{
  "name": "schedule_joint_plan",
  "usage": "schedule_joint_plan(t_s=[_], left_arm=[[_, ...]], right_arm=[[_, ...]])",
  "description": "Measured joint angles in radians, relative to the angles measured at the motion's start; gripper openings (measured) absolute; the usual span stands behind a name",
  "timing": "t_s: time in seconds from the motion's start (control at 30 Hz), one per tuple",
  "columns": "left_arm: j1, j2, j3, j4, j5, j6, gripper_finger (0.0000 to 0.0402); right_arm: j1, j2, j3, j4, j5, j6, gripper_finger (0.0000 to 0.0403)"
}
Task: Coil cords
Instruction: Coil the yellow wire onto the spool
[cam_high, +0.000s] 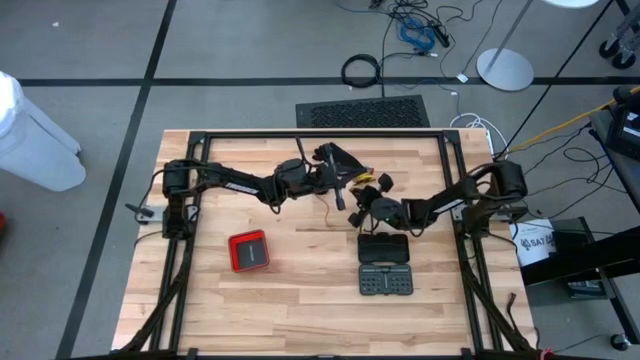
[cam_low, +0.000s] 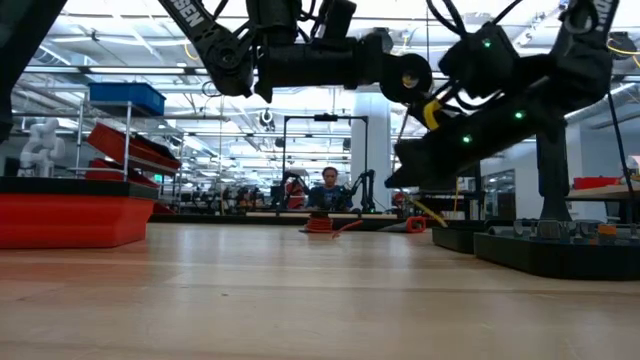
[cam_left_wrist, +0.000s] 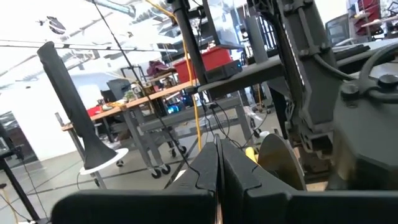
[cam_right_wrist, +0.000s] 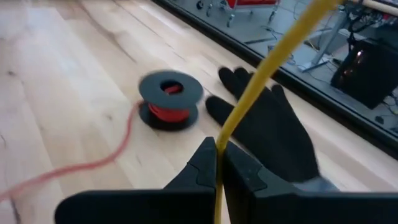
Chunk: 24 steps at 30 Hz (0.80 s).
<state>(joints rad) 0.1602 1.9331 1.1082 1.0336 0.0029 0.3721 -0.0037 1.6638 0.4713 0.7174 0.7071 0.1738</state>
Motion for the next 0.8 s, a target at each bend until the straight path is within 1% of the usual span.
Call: schedule_joint_plan(t_s=[0.07,0.2,0.27,0.37,0.5,0.63,0.8], left_arm=[[0.0,0.0,0.001,0.0,-0.001,0.0,0.0006],[0.009,0.0,0.002,0.01,-0.042,0.007,0.0006],[0.018,-0.001,0.003,0.006,-0.066,0.029,0.0006],[0.03,-0.002,0.004,-0.037,-0.074,0.035,0.0006],[0.036,-0.002,-0.002,-0.08,-0.067,0.037,0.0006],[0.038,-0.002,-0.012,-0.098,-0.064,0.061,0.0006],[0.038,-0.003,-0.013,-0.101,-0.064,0.088,0.0006]], right_arm=[[0.002,0.023,0.027,0.017,0.0,-0.011,0.0001],[0.002,0.052,0.101,0.01,-0.005,-0.061,0.0001],[0.005,0.06,0.139,-0.013,-0.004,-0.086,0.0001],[0.005,0.056,0.182,-0.08,-0.006,-0.091,0.0],[0.009,0.021,0.193,-0.176,0.005,-0.085,0.0],[0.034,-0.035,0.193,-0.284,0.071,-0.075,0.0],[0.057,-0.125,0.193,-0.31,0.07,-0.106,0.0]])
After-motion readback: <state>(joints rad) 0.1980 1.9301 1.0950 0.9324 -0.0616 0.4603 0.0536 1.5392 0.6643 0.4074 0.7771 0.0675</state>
